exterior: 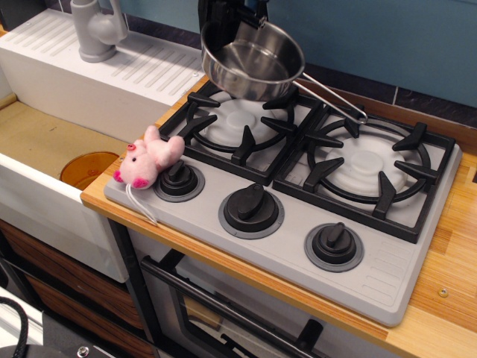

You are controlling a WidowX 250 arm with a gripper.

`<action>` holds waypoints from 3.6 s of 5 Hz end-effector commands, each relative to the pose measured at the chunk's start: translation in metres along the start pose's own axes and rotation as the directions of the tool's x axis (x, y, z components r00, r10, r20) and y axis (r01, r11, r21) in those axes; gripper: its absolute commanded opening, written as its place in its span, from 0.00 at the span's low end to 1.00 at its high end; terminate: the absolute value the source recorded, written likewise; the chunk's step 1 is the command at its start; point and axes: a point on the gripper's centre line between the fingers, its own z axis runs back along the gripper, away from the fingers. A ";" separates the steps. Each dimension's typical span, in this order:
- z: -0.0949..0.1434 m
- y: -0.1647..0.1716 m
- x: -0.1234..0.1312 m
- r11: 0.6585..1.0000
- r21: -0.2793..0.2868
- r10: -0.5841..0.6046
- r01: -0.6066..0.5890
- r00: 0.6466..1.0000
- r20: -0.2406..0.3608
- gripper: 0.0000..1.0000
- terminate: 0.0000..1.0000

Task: Put pan on stove and put stuffedpig in pan

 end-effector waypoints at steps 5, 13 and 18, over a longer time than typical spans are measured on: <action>-0.010 0.006 0.006 0.999 0.015 -0.048 0.046 0.984 0.172 1.00 0.00; 0.035 0.005 -0.041 0.997 0.079 -0.020 0.004 0.979 0.201 1.00 0.00; -0.039 0.008 -0.112 0.989 0.146 -0.037 -0.016 0.934 0.356 1.00 0.00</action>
